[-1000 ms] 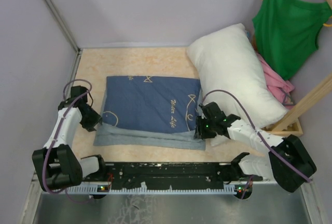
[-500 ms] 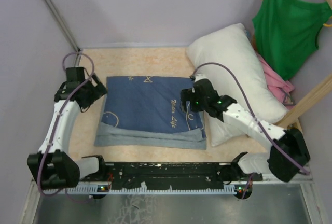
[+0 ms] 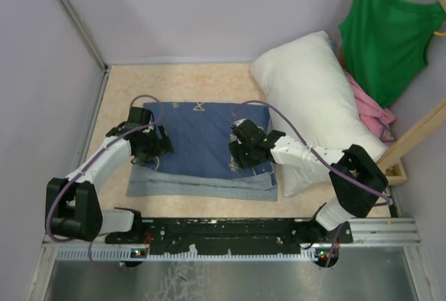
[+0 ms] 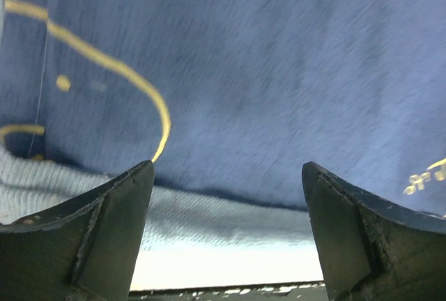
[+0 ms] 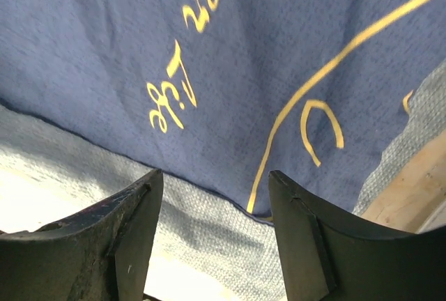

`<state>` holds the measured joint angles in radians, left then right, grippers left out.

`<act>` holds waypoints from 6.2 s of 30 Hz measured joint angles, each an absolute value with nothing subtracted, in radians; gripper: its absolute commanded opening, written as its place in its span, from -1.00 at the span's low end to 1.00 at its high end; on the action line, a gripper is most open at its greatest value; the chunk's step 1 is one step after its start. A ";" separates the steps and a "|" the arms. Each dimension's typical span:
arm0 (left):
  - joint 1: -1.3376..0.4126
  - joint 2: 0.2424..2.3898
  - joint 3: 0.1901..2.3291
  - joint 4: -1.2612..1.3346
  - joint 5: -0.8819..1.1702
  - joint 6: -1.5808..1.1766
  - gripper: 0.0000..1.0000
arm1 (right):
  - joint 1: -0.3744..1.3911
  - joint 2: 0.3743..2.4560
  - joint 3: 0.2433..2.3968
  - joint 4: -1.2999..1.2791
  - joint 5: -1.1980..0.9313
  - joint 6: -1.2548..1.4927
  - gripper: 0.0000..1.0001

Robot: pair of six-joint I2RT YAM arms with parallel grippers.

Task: Remove the pillowcase from the pillow
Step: Fold the pillowcase at the center of the board.

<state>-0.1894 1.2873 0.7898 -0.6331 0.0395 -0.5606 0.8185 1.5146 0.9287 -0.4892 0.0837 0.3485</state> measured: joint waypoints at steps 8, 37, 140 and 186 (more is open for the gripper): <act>-0.168 1.551 1.154 -0.551 0.055 -0.484 -0.80 | 0.670 1.614 1.140 -0.448 0.013 0.343 -1.00; 0.120 2.221 1.663 -0.323 0.052 -0.564 -1.00 | 0.397 2.507 2.160 -0.467 0.029 0.331 -1.00; -0.211 1.478 0.806 -0.534 -0.070 -0.561 0.34 | 0.649 1.676 1.159 -0.449 0.134 0.328 0.63; -0.007 1.514 1.013 -0.503 0.058 -0.472 -0.27 | 0.349 1.982 1.372 -0.311 -0.070 0.401 -0.30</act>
<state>-0.0074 1.5139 1.0126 -0.5034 0.0582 -0.4717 0.3489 1.9823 1.3724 -0.3107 -0.0704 0.4007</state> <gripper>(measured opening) 0.368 0.350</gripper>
